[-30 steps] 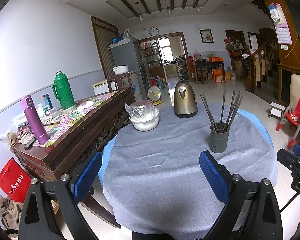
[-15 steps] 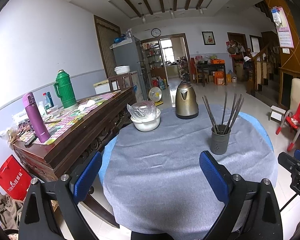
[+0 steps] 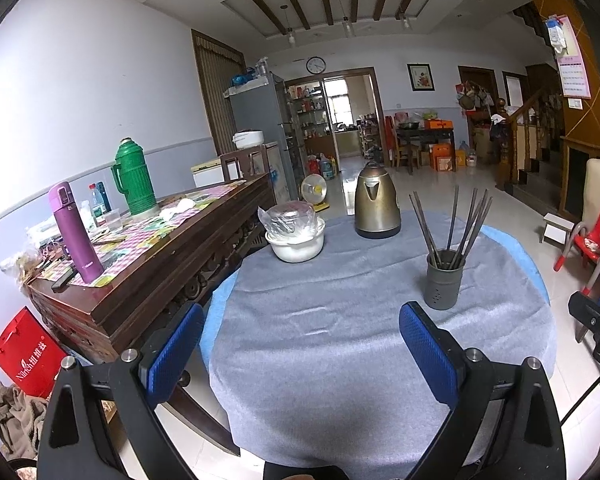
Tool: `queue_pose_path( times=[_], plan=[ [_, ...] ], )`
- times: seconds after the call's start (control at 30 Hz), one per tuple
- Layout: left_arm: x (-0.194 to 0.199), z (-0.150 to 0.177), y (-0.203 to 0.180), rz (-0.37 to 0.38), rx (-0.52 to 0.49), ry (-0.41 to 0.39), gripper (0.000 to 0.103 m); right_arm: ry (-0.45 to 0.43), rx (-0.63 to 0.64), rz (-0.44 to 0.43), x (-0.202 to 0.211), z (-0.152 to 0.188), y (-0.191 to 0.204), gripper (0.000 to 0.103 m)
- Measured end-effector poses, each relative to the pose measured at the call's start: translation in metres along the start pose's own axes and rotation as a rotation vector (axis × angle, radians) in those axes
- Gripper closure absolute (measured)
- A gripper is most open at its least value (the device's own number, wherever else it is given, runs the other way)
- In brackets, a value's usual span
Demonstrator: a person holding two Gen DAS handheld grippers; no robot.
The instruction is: Organize utensils
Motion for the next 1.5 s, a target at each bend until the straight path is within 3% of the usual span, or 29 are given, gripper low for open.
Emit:
queue_pose_path(
  times=[1.5],
  plan=[
    [-0.006,0.019,0.015,0.006,0.040,0.045,0.005,0.045,0.110,-0.037,-0.004,0.014,0.040,0.035]
  ],
)
Point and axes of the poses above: each gripper's, at about its wrist camera, not at the fingertips, and x roughly against the way its jaws point, y to its left, z to its underside, the point moved 1 cm from there along -x, roughly the way its jaws point, and after that the axes turned 8 degrees about -y, right-handed, at the moved point
